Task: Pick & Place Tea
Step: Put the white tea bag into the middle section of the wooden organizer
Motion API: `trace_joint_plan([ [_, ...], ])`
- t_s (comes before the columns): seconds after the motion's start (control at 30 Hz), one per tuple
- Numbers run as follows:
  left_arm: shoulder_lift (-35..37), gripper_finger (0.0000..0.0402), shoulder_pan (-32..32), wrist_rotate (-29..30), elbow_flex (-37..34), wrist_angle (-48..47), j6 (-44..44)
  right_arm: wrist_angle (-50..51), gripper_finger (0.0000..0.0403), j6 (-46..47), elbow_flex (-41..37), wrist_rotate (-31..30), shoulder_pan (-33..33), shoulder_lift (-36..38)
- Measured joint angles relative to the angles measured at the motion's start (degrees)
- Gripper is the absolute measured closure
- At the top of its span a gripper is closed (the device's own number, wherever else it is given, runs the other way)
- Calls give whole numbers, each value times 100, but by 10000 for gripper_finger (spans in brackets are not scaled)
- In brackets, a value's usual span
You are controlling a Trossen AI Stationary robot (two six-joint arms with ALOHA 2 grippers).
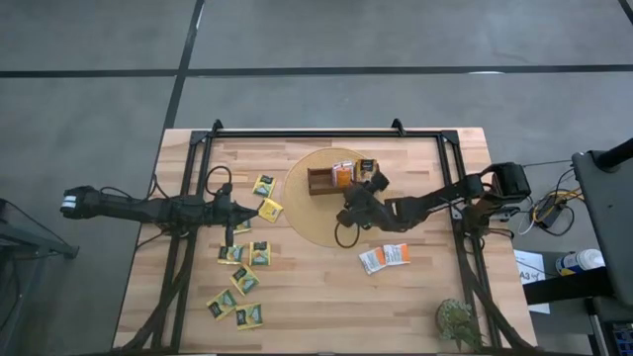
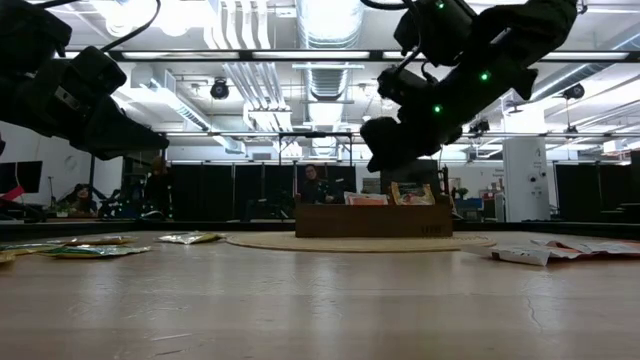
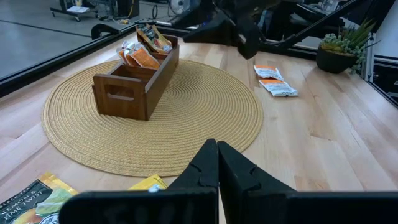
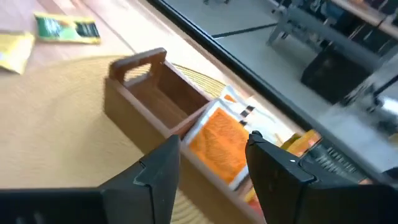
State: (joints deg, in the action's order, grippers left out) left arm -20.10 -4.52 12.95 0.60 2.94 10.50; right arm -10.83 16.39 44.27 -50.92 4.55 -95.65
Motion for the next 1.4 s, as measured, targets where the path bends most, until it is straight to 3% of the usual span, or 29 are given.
trace_joint_plan([
  [0.17,1,402,0,0,0,-1,0,8,227,435,0,278,224,0],
  [0.47,0,402,-1,-2,0,-2,0,-33,222,921,0,1618,535,1],
  [0.7,1,402,0,-2,0,-1,-2,-440,229,1946,-2,1652,713,1],
  [1.1,2,402,-1,0,0,-1,-1,-757,222,4823,-2,1718,761,1],
  [1.4,2,402,-1,-1,0,-1,-1,-754,223,5248,-2,2184,931,-1],
])
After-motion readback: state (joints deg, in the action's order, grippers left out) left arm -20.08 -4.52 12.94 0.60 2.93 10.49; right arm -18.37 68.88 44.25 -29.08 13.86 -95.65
